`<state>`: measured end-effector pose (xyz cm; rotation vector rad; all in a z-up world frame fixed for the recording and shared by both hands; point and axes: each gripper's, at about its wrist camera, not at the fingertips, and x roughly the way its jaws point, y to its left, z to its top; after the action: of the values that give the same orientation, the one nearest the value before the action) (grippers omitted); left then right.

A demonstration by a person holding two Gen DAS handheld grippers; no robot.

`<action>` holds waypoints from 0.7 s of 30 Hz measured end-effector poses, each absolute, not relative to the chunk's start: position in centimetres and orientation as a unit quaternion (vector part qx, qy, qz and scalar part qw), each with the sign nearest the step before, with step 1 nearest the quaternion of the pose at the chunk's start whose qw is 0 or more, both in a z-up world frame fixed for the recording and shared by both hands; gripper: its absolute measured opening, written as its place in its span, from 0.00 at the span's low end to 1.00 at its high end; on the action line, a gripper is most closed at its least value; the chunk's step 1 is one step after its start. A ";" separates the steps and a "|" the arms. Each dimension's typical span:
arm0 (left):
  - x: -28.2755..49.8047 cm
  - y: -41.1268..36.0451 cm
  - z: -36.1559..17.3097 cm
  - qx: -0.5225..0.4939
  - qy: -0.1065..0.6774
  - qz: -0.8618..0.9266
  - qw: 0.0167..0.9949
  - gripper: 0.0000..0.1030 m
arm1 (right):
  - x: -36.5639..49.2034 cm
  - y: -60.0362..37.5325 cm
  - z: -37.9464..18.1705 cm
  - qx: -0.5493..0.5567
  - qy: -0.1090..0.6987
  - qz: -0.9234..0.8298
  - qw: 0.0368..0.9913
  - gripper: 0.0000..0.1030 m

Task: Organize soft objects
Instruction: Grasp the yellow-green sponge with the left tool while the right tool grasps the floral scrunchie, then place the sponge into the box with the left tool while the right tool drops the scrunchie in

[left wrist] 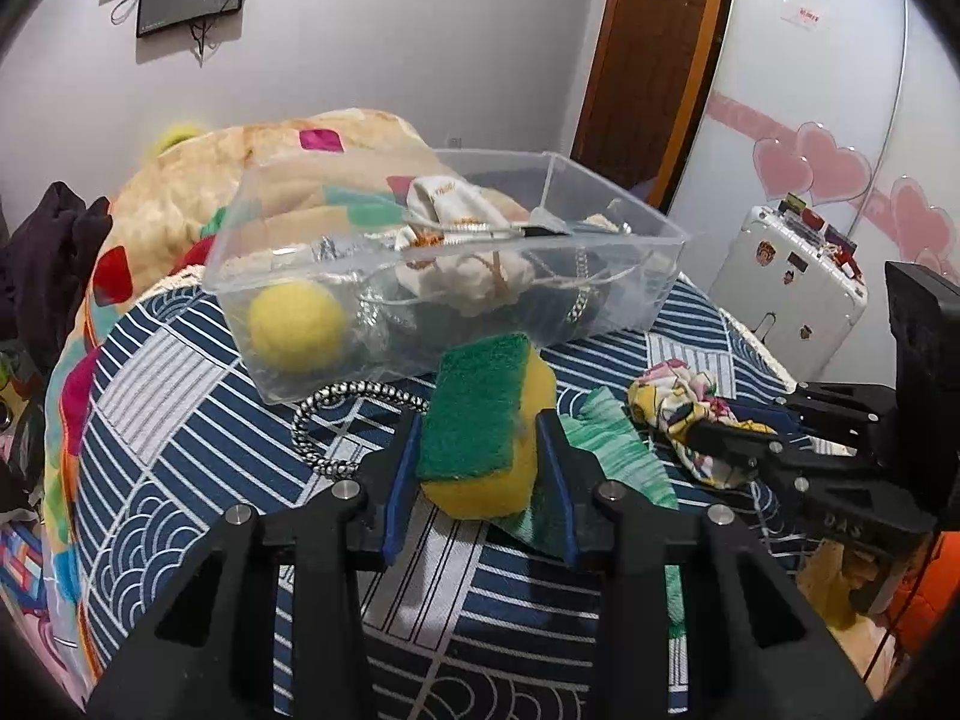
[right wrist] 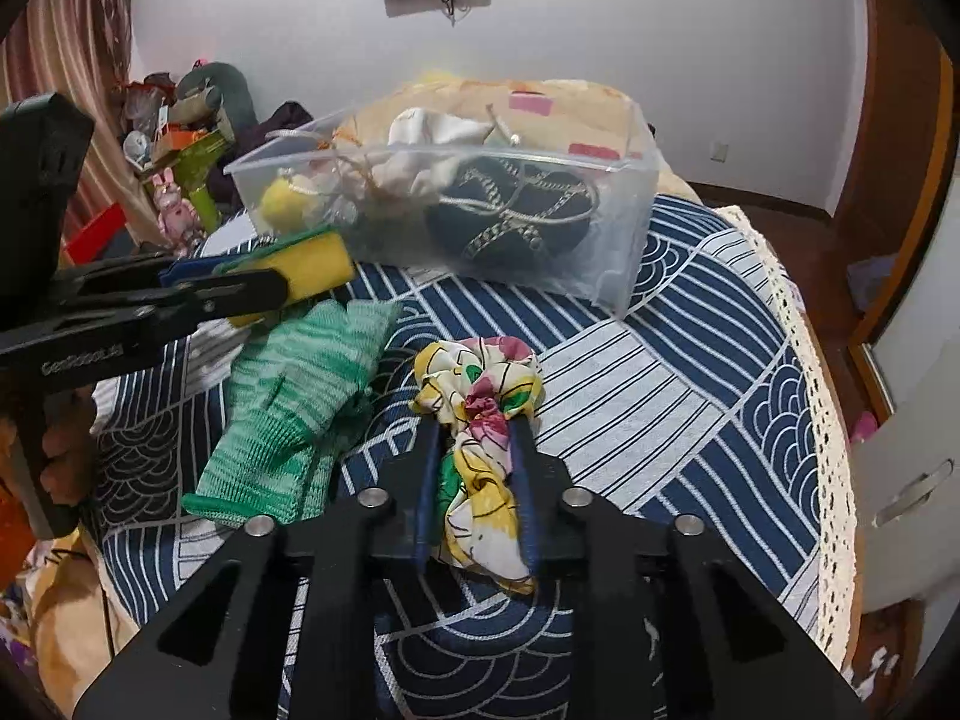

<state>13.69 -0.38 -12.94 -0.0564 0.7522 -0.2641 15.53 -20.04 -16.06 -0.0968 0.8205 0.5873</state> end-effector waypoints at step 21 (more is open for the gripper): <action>14.6 1.1 -5.3 -0.040 0.254 -0.092 0.962 0.37 | 18.8 -20.5 -9.0 -0.002 0.283 0.250 0.926 0.17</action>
<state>14.59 1.11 -5.31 -0.0810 0.5145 -0.1868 18.82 -20.48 -9.00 -0.0049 0.5794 0.5123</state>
